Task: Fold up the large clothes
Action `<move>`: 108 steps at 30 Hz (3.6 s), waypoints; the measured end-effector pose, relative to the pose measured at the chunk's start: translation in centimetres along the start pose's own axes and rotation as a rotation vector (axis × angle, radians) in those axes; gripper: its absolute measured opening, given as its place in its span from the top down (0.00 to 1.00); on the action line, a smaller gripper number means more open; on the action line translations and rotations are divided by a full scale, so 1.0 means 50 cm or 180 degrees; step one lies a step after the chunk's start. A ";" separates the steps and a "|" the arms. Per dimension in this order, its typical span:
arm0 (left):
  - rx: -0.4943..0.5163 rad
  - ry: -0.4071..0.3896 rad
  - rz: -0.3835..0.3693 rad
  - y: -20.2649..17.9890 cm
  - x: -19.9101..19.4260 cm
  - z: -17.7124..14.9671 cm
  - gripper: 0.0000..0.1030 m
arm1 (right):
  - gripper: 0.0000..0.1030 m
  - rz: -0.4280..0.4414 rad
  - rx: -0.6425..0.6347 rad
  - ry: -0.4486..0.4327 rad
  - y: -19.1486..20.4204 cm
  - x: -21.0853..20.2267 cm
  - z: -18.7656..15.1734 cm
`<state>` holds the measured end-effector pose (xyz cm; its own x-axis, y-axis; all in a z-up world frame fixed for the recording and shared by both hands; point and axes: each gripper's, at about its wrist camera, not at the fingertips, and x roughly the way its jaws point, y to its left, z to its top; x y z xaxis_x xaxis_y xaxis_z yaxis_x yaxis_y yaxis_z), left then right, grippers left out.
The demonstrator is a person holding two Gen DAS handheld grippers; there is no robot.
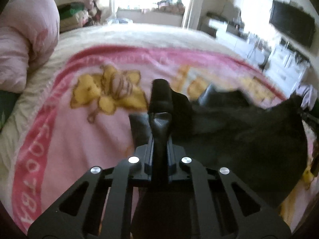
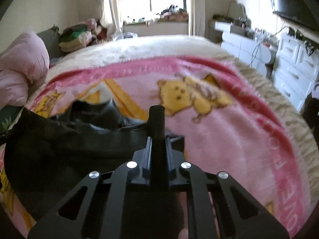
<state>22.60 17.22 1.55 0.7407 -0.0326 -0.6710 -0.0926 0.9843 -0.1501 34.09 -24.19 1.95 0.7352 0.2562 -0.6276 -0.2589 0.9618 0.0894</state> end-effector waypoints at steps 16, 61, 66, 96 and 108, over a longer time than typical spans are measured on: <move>-0.0118 0.0020 0.0171 0.010 0.081 0.058 0.96 | 0.91 -0.0163 0.0498 0.0239 -0.042 0.140 0.038; -0.0896 0.0567 -0.0260 0.070 0.027 -0.059 0.09 | 0.08 0.0536 0.1158 0.0621 -0.082 -0.036 -0.174; -0.1079 0.0761 -0.0424 0.070 0.047 -0.108 0.09 | 0.16 0.0726 0.1355 0.0820 -0.083 -0.026 -0.203; -0.0415 0.0252 0.0040 -0.039 -0.094 -0.105 0.23 | 0.42 -0.0071 0.0321 -0.0039 0.023 -0.188 -0.165; -0.0048 0.0146 0.0082 -0.088 -0.097 -0.102 0.28 | 0.53 0.0721 -0.0283 0.0184 0.284 -0.157 -0.160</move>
<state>16.00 12.14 1.75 0.7068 -0.0156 -0.7072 -0.1216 0.9822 -0.1432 19.62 -13.30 1.98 0.6157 0.4559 -0.6427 -0.4690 0.8674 0.1660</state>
